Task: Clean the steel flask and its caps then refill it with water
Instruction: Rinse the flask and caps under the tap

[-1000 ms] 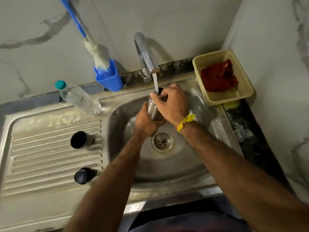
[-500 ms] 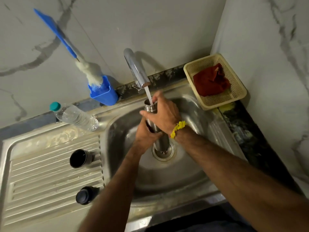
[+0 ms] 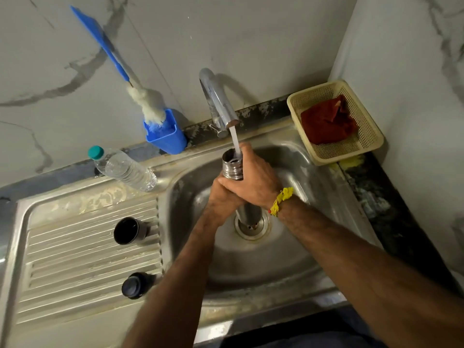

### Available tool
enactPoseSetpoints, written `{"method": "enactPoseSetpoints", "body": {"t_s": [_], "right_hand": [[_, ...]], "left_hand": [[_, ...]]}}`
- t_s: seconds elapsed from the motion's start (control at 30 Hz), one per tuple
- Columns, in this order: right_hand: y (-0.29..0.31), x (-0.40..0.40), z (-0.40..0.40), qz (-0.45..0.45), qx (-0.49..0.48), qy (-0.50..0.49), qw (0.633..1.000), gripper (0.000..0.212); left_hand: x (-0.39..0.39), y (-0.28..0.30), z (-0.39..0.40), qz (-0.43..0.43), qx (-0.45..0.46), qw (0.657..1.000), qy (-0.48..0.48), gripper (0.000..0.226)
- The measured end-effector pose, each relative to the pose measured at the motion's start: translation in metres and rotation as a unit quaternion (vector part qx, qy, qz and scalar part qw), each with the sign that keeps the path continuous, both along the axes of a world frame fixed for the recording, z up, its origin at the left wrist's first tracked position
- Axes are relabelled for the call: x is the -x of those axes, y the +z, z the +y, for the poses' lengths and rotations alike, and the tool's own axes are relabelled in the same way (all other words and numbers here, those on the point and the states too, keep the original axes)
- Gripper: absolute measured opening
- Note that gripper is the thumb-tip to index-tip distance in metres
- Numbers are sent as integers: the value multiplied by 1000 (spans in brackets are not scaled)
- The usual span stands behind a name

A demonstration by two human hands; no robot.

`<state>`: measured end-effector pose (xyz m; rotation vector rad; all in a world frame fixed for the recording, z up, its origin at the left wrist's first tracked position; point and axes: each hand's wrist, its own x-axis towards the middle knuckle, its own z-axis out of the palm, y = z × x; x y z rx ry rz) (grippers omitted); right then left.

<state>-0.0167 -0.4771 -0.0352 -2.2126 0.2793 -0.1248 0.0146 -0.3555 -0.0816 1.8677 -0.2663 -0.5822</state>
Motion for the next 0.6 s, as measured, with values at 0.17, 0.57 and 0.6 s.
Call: {"method": "enactPoseSetpoints", "body": {"t_s": [0.17, 0.57, 0.6], "right_hand": [[-9, -9, -13, -22, -177, -225, 958, 62], [-57, 2, -24, 156, -562, -299, 755, 45], [-56, 3, -26, 150, -540, -301, 772, 41]], "left_hand": [[18, 20, 13, 2, -141, 990, -27, 81], [-37, 71, 49, -131, -151, 976, 92, 45], [-36, 70, 45, -120, -132, 976, 124, 43]]}}
